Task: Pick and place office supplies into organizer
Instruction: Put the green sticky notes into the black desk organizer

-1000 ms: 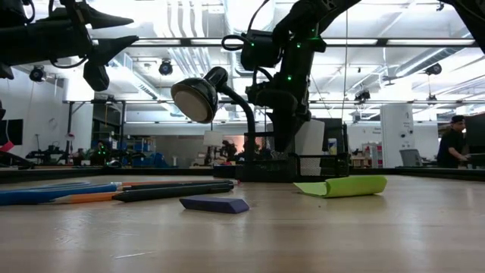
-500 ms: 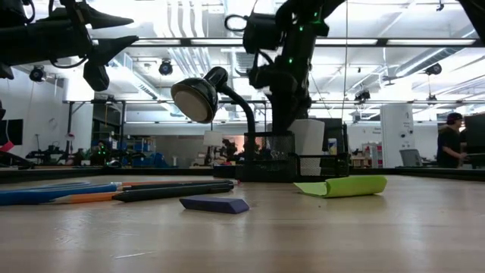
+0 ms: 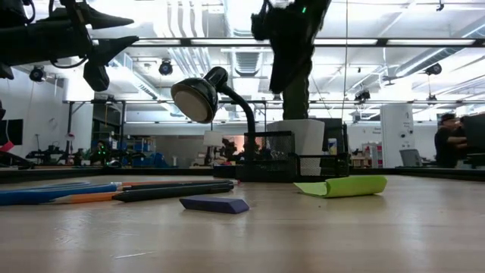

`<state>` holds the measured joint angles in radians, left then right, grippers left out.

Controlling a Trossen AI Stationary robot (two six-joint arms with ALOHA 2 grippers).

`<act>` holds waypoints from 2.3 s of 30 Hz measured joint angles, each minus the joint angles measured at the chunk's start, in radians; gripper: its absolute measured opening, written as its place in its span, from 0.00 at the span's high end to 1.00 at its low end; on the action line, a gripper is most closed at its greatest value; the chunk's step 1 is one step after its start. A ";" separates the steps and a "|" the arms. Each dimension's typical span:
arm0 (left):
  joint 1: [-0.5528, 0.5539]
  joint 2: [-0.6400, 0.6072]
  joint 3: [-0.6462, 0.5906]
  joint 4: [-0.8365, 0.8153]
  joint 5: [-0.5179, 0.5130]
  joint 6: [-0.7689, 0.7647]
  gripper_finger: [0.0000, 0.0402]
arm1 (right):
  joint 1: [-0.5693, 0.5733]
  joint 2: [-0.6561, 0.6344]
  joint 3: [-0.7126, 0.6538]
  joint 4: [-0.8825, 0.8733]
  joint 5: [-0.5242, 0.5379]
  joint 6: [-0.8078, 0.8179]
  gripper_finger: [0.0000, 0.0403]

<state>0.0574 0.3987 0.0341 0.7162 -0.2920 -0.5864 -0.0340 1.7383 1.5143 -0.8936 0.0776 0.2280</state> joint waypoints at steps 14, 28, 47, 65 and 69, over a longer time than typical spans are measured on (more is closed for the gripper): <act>0.000 0.000 0.000 0.000 0.000 0.000 0.68 | 0.244 -0.024 -0.001 -0.022 0.000 -0.001 0.72; 0.000 0.000 0.000 0.000 0.000 0.000 0.68 | 0.370 -0.022 -0.130 -0.034 0.003 -0.003 0.54; 0.000 0.000 0.000 -0.012 0.000 0.000 0.68 | 0.413 -0.021 -0.409 0.307 0.002 -0.107 0.44; 0.000 0.000 0.000 -0.021 -0.019 0.043 0.68 | 0.370 -0.021 -0.510 0.457 0.000 -0.211 0.44; 0.000 0.000 0.000 -0.021 -0.038 0.043 0.68 | 0.366 -0.021 -0.518 0.479 -0.001 -0.218 0.44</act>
<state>0.0578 0.3988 0.0341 0.6952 -0.3300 -0.5430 0.3323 1.7176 0.9959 -0.4143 0.0765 0.0099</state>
